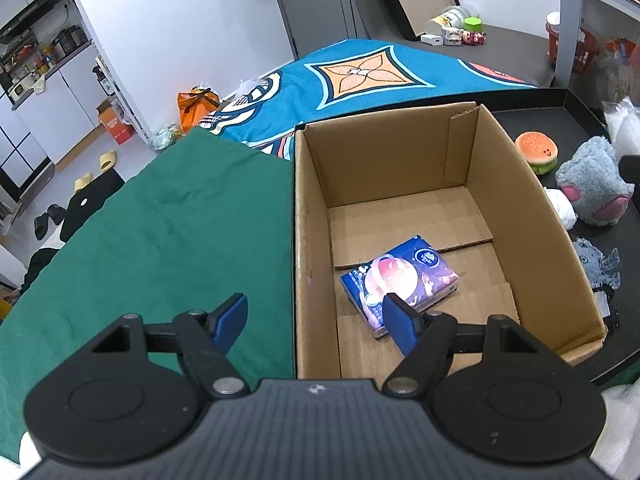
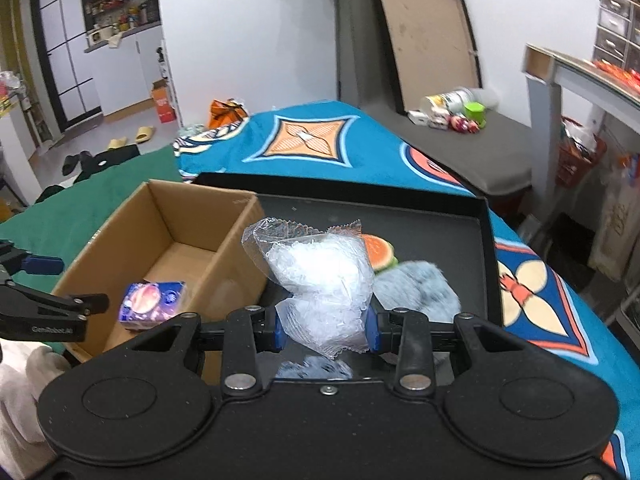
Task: Organize soft objects
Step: 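Grasp the clear bag of white fluff with the right gripper, then carry the fluff bag over the box and release it with the right gripper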
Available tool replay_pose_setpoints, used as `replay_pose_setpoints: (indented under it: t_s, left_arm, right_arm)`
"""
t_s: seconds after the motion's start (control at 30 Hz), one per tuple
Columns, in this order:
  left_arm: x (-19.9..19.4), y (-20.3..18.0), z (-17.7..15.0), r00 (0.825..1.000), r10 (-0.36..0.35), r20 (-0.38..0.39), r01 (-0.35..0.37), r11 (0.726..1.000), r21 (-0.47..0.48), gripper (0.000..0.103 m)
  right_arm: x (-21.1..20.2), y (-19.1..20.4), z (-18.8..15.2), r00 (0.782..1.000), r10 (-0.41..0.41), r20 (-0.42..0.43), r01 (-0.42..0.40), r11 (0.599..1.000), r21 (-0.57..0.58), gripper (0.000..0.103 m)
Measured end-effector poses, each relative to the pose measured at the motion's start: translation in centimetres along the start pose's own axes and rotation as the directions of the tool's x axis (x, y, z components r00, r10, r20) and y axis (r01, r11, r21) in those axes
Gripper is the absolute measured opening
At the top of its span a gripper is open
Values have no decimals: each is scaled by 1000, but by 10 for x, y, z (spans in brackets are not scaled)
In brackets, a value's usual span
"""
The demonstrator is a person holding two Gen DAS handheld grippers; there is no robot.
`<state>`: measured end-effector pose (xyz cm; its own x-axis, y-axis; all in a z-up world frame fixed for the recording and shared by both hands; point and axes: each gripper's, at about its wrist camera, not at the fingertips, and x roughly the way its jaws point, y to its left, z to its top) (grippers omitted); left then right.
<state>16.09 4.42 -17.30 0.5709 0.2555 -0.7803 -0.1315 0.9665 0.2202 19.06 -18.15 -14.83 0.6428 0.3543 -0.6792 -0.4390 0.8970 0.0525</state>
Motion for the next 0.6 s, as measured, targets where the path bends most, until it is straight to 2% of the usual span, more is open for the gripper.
replay_pose_setpoints:
  t_s: [0.23,0.33,0.53,0.6]
  left_arm:
    - [1,3,0,999,-26,19,26,1000,-7,69]
    - [1,6,-1,999,-35,31,36,999,-17,63]
    - [10,12,-5,998,-59,8,59,998,-35,36]
    - [12,15,-6,998,-70,3,70,997,-41,21]
  right_arm:
    - [0,21,12,997,65,46,-62,997,-55,35]
    - [1,32,18,994,90,59,-85,993,-88,35]
    - [10,55,31,990,132,57,-124,984,-128,35]
    - [13,63,34,988,146,56,-137,981,-139,35]
